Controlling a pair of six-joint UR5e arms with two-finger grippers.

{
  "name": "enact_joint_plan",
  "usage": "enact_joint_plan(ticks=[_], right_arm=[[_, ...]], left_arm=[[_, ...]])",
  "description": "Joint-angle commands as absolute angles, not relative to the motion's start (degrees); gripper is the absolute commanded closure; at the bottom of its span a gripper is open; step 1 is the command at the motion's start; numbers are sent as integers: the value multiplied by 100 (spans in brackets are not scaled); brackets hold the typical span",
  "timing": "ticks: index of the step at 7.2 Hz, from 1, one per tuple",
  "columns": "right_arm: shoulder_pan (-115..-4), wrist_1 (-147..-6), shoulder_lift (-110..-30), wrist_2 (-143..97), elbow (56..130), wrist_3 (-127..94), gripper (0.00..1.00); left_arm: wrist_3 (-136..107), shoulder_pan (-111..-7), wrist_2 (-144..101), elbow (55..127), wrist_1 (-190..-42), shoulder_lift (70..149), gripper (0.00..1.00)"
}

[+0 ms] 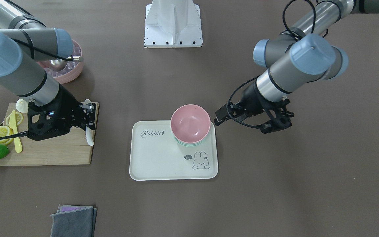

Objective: Stack pink bowl on green and place spoon
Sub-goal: 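Release pink bowl with left gripper while right carries spoon toward tray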

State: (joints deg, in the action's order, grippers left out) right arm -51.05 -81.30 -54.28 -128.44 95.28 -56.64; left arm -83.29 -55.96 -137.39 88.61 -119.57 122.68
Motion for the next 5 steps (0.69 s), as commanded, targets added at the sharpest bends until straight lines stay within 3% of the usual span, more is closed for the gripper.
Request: enact_joint_plan(ticks=[1,3,5], right_arm=[[-4616,-8078,-4653,-12134,9318,-6694,100],[-4055,-7318,-4325,-11317,8634,-7292,100],[-3815,-7032,-3774,-10882,7923,-7452,100]], left_arm=[[-7292,-5975,-13869,9576,-11979,11037,1],[-6690,-6204,-13869,9782,-12329,10242,1],[-6671,-6223,-13834,9773,-12454,10055,1]])
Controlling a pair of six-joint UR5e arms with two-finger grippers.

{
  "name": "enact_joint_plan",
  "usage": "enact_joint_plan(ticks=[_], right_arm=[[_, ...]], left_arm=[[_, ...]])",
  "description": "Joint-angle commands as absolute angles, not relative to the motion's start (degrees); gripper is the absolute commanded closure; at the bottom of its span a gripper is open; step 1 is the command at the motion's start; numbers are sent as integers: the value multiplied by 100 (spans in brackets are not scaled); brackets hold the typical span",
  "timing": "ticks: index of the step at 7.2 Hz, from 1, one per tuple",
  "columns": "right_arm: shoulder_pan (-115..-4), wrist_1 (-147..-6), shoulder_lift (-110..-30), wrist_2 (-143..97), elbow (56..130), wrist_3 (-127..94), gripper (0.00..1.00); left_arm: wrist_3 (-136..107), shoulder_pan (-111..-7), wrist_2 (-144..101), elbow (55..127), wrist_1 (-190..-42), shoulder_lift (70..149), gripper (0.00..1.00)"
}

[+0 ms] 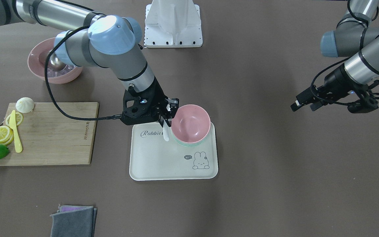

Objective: Stack pink bowl on green and place spoon
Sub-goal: 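Lower the white spoon into the pink bowl and open the right gripper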

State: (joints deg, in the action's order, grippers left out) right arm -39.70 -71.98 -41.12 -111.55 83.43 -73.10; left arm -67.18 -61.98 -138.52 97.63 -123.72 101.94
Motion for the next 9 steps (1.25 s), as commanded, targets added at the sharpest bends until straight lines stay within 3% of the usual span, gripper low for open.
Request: enact_joint_plan(ticks=[1,3,4,5,9], right_arm=[[-3675,-7023,-3623,-10698,7745,-7523,100],[-3569,-7014,-3604,-10530,7717,-7515,100],[-3568,-7014,-3612,-10538,7717,-7462,77],[-3568,-7031,-3612,-10495,7717,-7236,1],[-3734,-7110,-3700,-10677,7822,-7049,0]], left_arm=[[-6671,-6223,-13834,9747,-12480,10055,1],[-6671,-6223,-13825,9738,-12480,10055,1],[-6671,-6223,-13825,9730,-12480,10055,1],[-6671,-6223,-13825,9721,-12480,10055,1],[-6671,-6536,-13590,9773,-12489,9950,1]])
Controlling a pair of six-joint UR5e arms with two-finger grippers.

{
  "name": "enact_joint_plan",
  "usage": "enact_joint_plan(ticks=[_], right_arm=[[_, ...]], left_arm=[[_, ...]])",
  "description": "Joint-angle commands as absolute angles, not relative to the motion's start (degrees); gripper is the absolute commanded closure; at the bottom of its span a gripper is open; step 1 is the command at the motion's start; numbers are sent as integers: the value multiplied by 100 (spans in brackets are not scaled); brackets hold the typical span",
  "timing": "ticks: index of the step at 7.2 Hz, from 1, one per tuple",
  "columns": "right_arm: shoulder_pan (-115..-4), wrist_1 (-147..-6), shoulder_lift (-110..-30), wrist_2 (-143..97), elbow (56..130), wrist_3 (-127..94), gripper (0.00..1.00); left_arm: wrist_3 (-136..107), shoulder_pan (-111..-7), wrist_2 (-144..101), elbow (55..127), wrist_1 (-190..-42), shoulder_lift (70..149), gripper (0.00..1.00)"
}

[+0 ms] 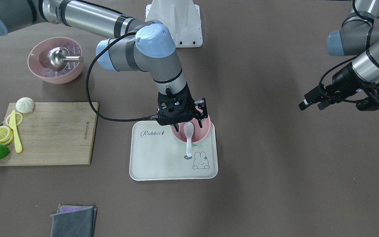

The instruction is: Stack pink bowl on green and place spoon

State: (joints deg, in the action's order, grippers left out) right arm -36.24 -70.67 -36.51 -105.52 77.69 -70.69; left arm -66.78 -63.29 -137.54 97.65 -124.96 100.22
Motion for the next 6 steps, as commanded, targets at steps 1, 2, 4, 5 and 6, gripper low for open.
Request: enact_joint_plan(ticks=[1,2,4,5,6], right_arm=[[-4057,-7371,-4161,-11157,8266,-6814,0],[-4504,-8157,-4879,-11562,9088,-5941,0],[-5479,-9644,-6164,-12065,10331,-3957,0],[-6032,-10190,-6675,-12346,10614,-2911,0],[-6717,-10352,-7210,-12671,10678,-1943,0]], left_arm=[[-6253,-6991,-13318,9686,-12411,9923,1],[-4683,-7466,-13211,9372,-12132,9862,1],[-2040,-8197,-12982,9290,-10984,9668,1],[-1813,-8400,-13034,9299,-10708,9651,1],[-1802,-8481,-13112,9308,-10783,9320,1]])
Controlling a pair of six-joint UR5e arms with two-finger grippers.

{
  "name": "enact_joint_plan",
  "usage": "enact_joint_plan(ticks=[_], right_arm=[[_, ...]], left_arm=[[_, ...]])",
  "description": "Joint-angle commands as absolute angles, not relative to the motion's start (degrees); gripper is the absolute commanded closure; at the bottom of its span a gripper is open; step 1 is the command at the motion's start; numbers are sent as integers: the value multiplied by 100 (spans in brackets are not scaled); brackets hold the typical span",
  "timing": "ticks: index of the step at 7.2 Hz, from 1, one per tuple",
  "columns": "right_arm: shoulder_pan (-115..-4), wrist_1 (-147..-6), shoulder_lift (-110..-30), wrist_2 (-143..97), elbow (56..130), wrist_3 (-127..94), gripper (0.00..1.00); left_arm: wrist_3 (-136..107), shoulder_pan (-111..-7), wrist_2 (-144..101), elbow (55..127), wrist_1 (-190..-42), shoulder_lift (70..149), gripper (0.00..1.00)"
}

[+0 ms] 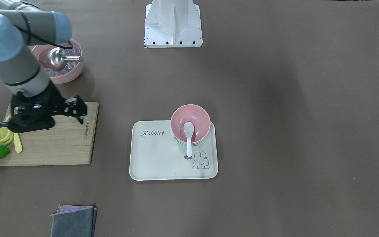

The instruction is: Stack pink bowl on green and place spoon

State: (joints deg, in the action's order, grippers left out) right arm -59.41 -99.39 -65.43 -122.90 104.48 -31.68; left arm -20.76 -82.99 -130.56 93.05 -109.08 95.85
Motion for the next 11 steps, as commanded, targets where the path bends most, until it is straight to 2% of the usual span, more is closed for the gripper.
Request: enact_joint_plan(ticks=[1,2,4,8,11], right_arm=[[-7481,-10319,-7773,-13213,10539,-942,0],[-8271,-10336,-8118,-13445,10216,-62,0],[-8901,-10292,-8402,-13238,9688,683,0],[-8930,-9679,-8446,-13245,8642,580,0],[-8921,-9650,-8411,-13289,8604,492,0]], left_arm=[[-1802,-8516,-13105,9334,-10862,9238,1],[-1793,-8517,-13096,9299,-10872,9229,1],[-1784,-8508,-13035,9273,-10872,9098,1],[-1802,-8534,-13104,9334,-10864,8693,1],[-1802,-8789,-13412,9386,-10398,8789,1]])
